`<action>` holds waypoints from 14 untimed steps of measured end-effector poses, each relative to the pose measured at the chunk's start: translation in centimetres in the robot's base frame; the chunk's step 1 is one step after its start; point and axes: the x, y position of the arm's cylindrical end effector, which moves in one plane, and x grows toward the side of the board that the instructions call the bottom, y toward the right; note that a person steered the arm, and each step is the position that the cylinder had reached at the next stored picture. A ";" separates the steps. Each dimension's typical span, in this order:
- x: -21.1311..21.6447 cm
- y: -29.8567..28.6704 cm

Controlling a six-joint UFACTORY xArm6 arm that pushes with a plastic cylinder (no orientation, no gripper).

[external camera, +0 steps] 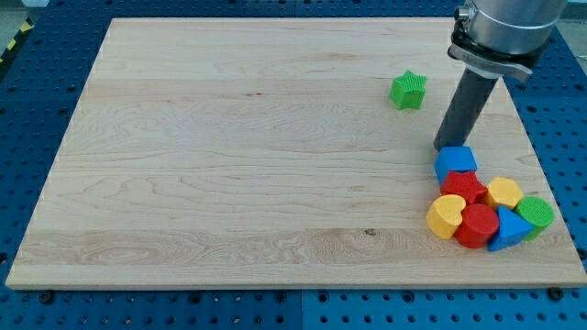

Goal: Push the green star towards the blue cube

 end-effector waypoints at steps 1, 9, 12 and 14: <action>0.8 0.1; -11.7 -3.0; -11.1 -2.5; -6.9 -1.7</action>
